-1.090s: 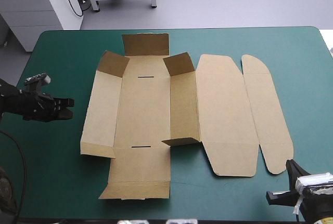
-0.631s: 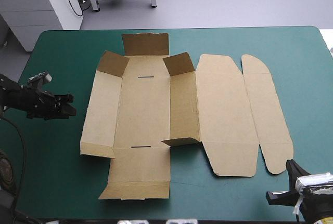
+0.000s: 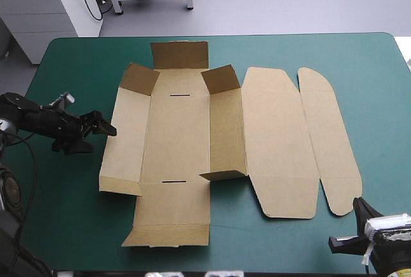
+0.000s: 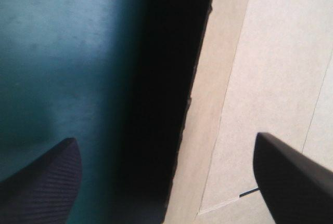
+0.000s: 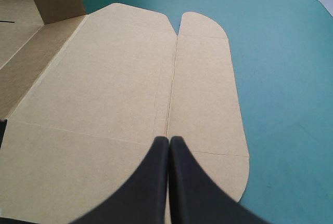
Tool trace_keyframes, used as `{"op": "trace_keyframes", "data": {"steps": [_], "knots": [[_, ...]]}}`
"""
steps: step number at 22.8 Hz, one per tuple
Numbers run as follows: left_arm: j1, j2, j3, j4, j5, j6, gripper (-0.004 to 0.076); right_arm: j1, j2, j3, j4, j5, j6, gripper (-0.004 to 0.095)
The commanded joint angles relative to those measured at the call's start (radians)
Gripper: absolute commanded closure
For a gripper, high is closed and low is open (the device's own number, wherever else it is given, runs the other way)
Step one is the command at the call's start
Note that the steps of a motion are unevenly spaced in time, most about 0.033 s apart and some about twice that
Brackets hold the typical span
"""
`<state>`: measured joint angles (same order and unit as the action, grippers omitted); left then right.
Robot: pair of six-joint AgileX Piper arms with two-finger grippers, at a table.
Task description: Fold the box
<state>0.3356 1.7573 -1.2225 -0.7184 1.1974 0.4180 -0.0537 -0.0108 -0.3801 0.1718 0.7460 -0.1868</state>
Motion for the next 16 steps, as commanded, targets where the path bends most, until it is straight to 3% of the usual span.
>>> {"op": "trace_keyframes", "data": {"steps": [1, 8, 11, 12, 14, 15, 16], "knots": [[-0.061, -0.010, -0.029, -0.049, 0.076, -0.004, 0.0087, 0.002, 0.013, -0.031, 0.005, -0.078, -0.006, 0.0922], [-0.185, 0.001, -0.029, -0.046, 0.085, -0.002, 0.0092, 0.002, 0.013, -0.031, 0.005, -0.078, -0.006, 0.0922], [-0.188, 0.001, -0.029, -0.050, 0.085, -0.006, 0.0164, 0.002, 0.013, -0.031, 0.005, -0.078, -0.006, 0.0922], [-0.188, 0.001, -0.029, -0.050, 0.085, -0.021, 0.0222, 0.002, 0.013, -0.031, 0.005, -0.078, -0.006, 0.0922], [-0.188, 0.001, -0.029, -0.050, 0.088, -0.058, 0.0492, 0.002, 0.013, -0.031, 0.005, -0.078, -0.006, 0.0922], [-0.188, 0.001, -0.029, -0.055, 0.094, -0.049, 0.0708, 0.002, 0.013, -0.031, 0.005, -0.078, -0.006, 0.0922], [-0.188, -0.001, -0.029, -0.061, 0.094, -0.043, 0.0724, 0.002, 0.013, -0.031, 0.005, -0.078, -0.006, 0.0922]]}}
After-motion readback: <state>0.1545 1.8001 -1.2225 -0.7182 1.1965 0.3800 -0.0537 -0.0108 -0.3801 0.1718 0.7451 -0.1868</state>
